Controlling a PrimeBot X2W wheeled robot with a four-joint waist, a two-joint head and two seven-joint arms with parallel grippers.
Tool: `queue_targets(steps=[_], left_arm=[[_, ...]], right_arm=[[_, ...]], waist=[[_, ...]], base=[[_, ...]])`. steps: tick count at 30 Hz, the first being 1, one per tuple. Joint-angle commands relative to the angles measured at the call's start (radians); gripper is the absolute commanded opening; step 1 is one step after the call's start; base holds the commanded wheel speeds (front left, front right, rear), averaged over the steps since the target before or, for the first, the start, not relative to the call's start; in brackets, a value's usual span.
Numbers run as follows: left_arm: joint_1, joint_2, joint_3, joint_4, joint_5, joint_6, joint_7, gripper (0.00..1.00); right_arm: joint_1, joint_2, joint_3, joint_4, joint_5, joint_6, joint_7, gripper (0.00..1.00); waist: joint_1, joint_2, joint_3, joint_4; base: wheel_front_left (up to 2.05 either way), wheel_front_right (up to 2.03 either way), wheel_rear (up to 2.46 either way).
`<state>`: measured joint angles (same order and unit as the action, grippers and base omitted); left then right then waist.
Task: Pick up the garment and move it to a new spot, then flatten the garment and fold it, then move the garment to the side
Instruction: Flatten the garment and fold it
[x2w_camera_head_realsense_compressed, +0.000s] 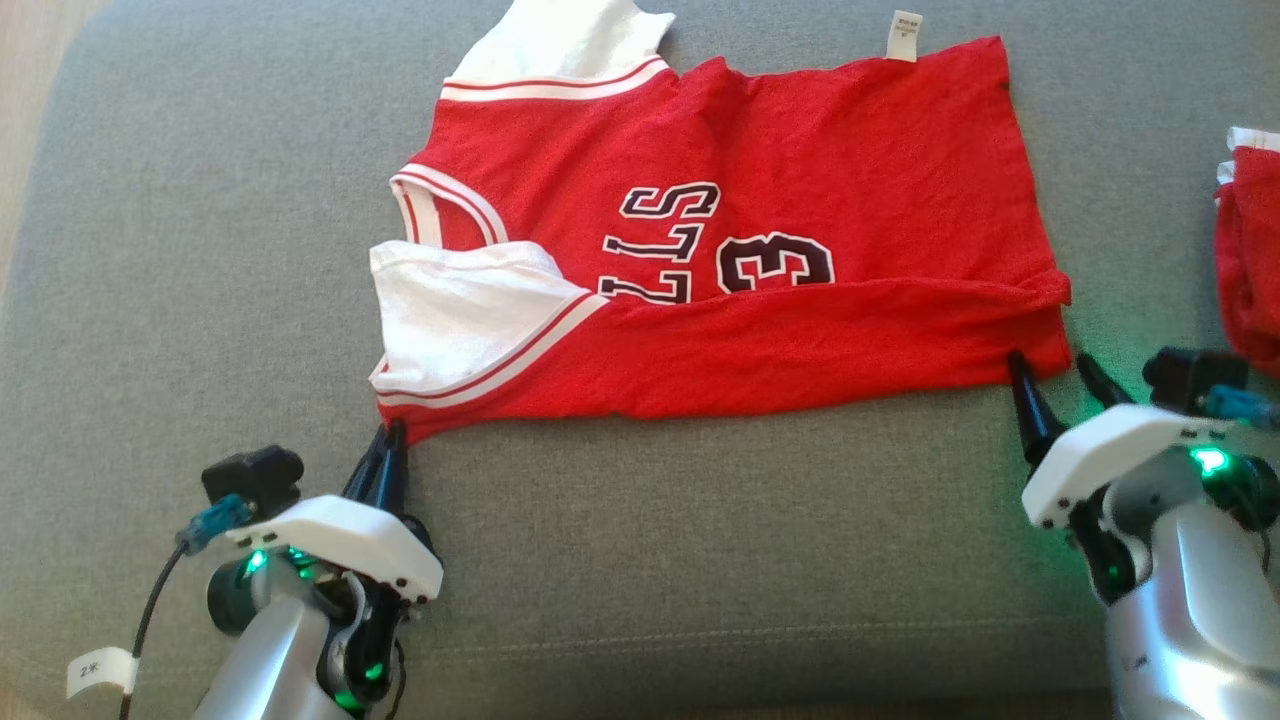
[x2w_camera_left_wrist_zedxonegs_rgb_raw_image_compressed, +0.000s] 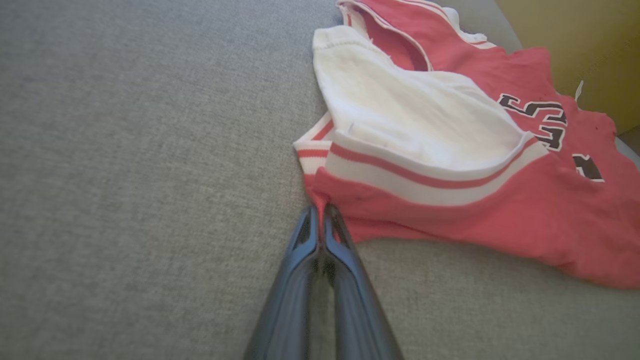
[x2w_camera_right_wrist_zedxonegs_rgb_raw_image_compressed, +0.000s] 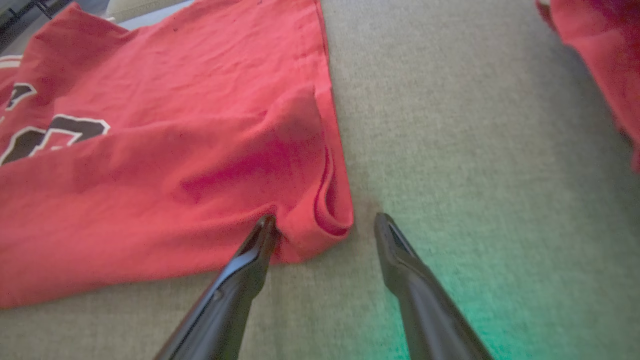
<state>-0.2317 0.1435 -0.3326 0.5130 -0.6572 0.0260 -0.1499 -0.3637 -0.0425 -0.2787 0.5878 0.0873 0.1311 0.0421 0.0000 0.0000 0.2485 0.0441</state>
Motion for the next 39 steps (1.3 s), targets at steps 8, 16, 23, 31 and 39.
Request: queue_targets(steps=[8,16,23,31,39], left_arm=[[-0.003,0.034,0.032,-0.032,-0.011,0.001,0.001,0.0],[0.011,0.042,0.024,-0.043,-0.013,-0.003,-0.002,0.0],[0.086,0.068,0.034,-0.106,-0.027,-0.01,-0.022,0.0],[0.229,0.111,0.04,-0.252,-0.038,0.02,0.004,0.0],[0.328,0.128,0.013,-0.379,-0.048,0.059,0.08,0.0]], right_arm=[[-0.103,-0.008,-0.004,0.129,-0.03,0.0,-0.031,0.33],[-0.096,-0.008,0.018,0.199,-0.11,0.0,-0.048,0.0],[0.009,-0.008,-0.001,0.107,-0.12,0.0,-0.075,0.0],[0.175,-0.008,-0.013,-0.099,-0.093,0.0,-0.005,0.0],[0.325,-0.008,-0.005,-0.353,-0.084,0.0,0.121,0.0]], waist=[[0.0,0.0,-0.004,-0.002],[0.0,0.0,-0.023,-0.009],[0.0,0.0,-0.057,-0.024],[0.0,0.0,-0.078,-0.023],[0.0,0.0,-0.068,-0.007]], base=[[0.0,0.0,0.0],[0.0,0.0,0.0],[0.0,0.0,0.0],[0.0,0.0,0.0],[0.0,0.0,0.0]])
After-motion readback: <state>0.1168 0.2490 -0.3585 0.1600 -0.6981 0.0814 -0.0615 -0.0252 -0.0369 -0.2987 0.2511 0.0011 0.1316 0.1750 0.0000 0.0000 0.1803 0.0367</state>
